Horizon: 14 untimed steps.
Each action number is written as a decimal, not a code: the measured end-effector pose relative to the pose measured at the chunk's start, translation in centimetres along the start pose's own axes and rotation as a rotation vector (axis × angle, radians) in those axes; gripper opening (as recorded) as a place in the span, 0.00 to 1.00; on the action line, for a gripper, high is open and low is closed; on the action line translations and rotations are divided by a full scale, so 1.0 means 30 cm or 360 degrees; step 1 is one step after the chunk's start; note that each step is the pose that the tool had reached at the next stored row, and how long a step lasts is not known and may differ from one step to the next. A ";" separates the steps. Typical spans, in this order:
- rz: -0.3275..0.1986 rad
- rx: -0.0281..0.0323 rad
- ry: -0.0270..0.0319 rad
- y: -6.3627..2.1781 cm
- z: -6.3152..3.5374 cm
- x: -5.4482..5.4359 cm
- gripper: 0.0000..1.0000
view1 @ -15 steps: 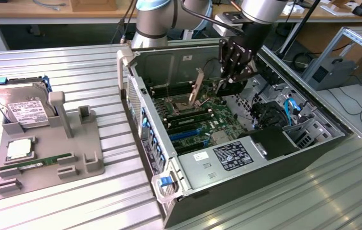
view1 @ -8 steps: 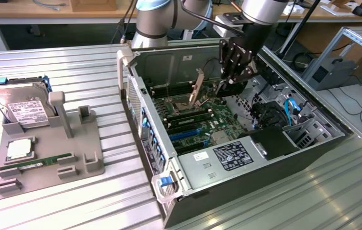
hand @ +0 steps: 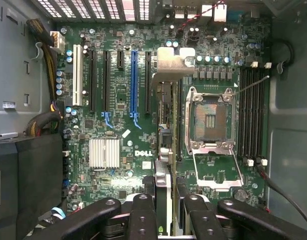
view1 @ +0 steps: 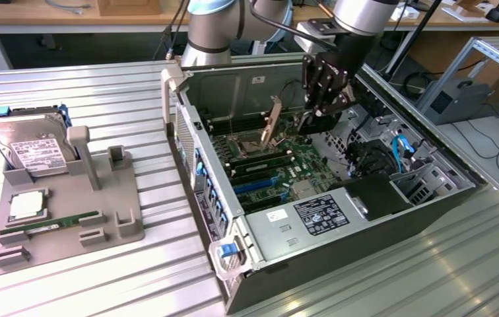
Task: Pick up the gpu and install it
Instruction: 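Insert the gpu into the slot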
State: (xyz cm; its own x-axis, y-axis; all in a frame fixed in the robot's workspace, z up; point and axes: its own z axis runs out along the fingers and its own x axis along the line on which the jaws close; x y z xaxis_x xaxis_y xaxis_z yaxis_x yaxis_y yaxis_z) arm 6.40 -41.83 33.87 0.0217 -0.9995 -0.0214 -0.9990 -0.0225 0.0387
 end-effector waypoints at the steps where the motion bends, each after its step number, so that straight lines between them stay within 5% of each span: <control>1: 0.0000 0.00000 0.00000 0.000 0.000 0.000 0.27; 14: 0.0000 0.00000 0.00000 0.000 0.005 0.006 0.27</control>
State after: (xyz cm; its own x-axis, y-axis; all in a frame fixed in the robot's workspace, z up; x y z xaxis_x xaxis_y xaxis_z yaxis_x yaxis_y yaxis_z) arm 6.40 -42.02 33.70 0.0217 -0.9995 -0.0214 -0.9990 -0.0225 0.0387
